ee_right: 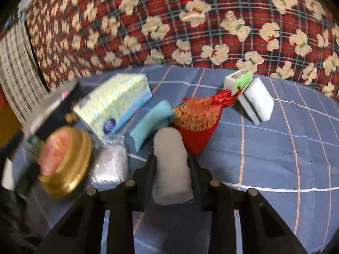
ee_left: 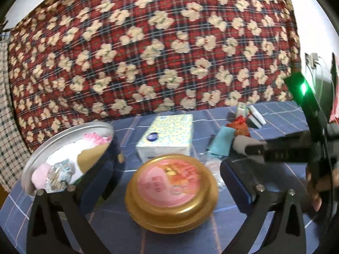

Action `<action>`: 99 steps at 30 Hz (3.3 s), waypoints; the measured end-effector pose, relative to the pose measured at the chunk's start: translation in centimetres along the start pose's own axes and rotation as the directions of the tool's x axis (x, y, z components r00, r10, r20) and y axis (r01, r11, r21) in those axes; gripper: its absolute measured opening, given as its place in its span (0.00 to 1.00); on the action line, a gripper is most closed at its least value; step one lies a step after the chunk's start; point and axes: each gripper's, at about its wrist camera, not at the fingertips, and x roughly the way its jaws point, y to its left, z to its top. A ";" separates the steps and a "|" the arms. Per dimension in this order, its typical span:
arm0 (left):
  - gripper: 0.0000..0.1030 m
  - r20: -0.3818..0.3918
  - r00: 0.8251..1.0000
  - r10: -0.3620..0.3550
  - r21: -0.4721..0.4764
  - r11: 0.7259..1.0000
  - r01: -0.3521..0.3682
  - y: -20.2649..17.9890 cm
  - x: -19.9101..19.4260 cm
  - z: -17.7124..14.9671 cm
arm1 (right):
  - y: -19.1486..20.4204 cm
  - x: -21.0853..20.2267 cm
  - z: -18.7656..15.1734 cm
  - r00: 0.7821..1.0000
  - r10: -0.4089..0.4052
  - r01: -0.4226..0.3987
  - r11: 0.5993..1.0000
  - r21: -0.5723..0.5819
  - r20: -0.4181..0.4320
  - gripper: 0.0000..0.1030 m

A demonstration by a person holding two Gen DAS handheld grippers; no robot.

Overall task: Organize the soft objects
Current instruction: 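Grasp the white cotton roll with the right tool while the left tool grasps the teal cloth, then carry the cotton roll and teal cloth over the round tin with both tools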

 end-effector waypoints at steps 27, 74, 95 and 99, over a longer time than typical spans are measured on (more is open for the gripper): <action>0.99 -0.106 0.980 -0.167 0.026 0.985 0.171 -2.9 3.3 4.5 | -0.9 1.8 -1.4 0.997 -0.054 0.048 0.994 -0.094 -0.060 0.57; 0.14 -0.318 0.819 -0.477 -0.107 0.877 0.469 -10.2 9.8 3.9 | -10.5 -5.1 -0.4 0.977 -0.071 -0.015 0.918 0.396 0.202 0.32; 0.14 -0.006 0.902 -0.431 -0.040 0.902 0.430 -3.9 0.8 3.1 | -5.8 -6.8 -0.8 0.912 -0.206 0.118 0.960 0.254 0.354 0.32; 0.15 0.022 0.914 -0.405 -0.040 0.913 0.406 -1.8 -0.3 2.6 | -4.7 -6.9 -1.2 0.900 -0.255 0.168 0.952 0.257 0.353 0.32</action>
